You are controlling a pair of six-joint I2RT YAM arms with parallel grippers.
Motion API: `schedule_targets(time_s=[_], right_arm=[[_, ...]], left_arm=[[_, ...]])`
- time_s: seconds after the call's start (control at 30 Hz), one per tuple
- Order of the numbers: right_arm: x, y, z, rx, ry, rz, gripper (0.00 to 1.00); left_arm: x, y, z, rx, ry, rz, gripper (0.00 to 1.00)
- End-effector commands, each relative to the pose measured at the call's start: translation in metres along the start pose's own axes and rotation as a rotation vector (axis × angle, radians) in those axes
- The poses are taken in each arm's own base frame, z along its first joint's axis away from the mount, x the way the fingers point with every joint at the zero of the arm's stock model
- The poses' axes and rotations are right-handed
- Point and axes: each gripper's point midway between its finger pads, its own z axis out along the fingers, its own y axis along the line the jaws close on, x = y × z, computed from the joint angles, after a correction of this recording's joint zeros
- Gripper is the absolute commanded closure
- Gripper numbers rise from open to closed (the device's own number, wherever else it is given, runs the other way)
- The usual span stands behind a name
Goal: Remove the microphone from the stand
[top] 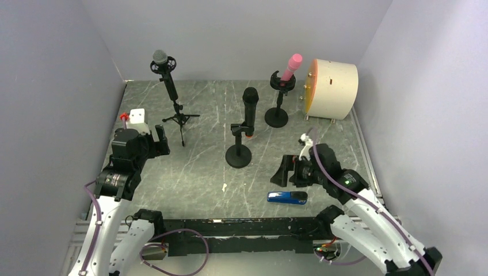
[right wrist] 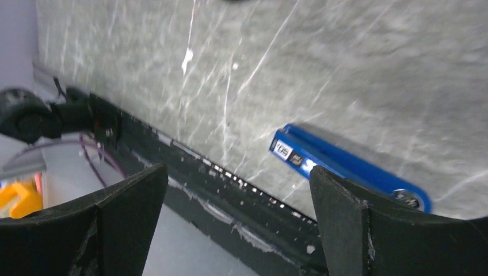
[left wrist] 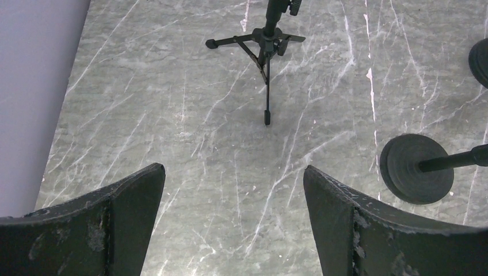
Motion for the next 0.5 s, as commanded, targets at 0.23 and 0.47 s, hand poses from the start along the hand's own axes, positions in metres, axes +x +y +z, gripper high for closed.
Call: schedule_targets(time_s=[0.23,0.47], right_arm=[[0.067,0.064,0.059,-0.005,0.189,-0.108,0.05],[0.082,0.065,0.095,0.052,0.208,-0.106,0.11]], left_arm=[[0.003,0.001,-0.002,-0.006,0.016,-0.008,0.05],[0.004,0.006,-0.001,-0.031,0.021,-0.003,0.05]])
